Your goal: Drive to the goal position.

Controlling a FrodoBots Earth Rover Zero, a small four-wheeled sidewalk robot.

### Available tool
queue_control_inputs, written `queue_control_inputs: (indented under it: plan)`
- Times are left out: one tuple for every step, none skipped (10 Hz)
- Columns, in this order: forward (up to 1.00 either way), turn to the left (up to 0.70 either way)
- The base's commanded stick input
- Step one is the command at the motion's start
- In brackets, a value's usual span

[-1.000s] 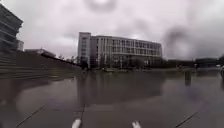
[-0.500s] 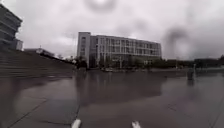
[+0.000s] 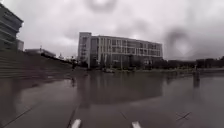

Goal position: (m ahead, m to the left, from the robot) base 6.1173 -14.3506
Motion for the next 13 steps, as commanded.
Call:
queue_control_inputs:
  plan:
    - [0.70, 0.00]
    - [0.70, 0.00]
    - [0.70, -0.22]
    - [0.70, -0.32]
    - [0.70, -0.34]
    - [0.70, -0.34]
    - [0.70, -0.34]
    - [0.70, -0.33]
    - [0.70, -0.27]
    - [0.70, -0.01]
    - [0.70, 0.00]
    - [0.70, 0.00]
    - [0.70, 0.00]
